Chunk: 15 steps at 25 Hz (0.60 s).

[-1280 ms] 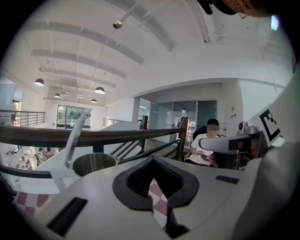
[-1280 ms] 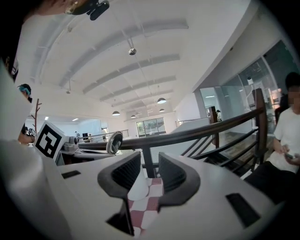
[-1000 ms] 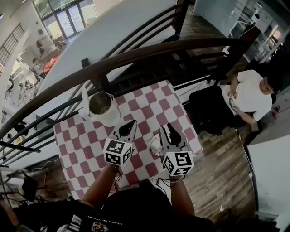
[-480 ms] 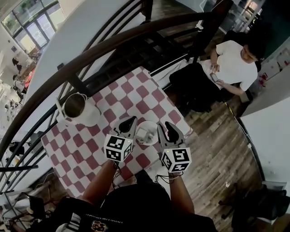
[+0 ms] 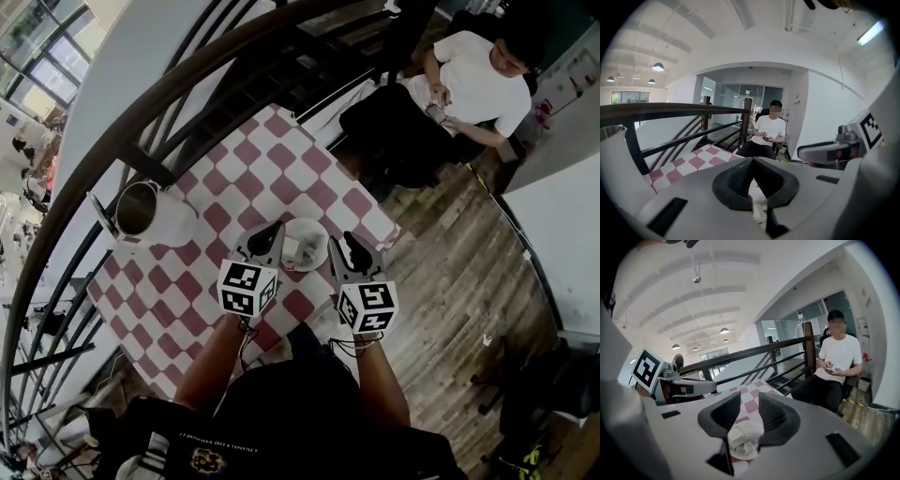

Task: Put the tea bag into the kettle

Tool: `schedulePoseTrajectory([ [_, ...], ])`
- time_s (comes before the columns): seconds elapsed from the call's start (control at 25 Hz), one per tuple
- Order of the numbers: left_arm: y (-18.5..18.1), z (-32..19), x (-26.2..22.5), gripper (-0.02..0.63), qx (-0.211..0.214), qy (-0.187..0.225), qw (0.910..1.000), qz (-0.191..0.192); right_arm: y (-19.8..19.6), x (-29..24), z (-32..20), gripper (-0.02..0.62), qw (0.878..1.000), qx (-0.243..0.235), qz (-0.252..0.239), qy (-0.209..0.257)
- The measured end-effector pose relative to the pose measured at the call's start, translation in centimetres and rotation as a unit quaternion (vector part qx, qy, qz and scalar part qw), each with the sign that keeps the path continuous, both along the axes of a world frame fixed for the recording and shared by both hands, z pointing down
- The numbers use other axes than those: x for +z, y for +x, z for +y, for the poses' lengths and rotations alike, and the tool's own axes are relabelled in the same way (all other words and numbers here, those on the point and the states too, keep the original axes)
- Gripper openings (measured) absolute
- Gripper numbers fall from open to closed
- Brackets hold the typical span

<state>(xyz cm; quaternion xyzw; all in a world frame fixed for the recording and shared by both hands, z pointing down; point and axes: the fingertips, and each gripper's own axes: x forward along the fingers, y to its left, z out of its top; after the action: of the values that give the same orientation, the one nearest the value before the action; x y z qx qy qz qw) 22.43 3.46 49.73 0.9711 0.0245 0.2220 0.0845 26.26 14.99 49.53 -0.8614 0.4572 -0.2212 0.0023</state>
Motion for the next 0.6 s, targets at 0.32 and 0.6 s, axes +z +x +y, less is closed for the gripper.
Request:
schedulePoseTrajectory([
  [0.32, -0.5, 1.3, 2.3, -0.002, 0.015, -0.005, 0.9997, -0.021, -0.8, 2.8, 1.2, 0.127, 1.0, 0.011, -0.022, -0.016],
  [0.6, -0.5, 1.9, 3.8, -0.002, 0.022, -0.007, 0.9991, -0.035, -1.1, 4.4, 1.3, 0.127, 0.999, 0.01, -0.033, -0.028],
])
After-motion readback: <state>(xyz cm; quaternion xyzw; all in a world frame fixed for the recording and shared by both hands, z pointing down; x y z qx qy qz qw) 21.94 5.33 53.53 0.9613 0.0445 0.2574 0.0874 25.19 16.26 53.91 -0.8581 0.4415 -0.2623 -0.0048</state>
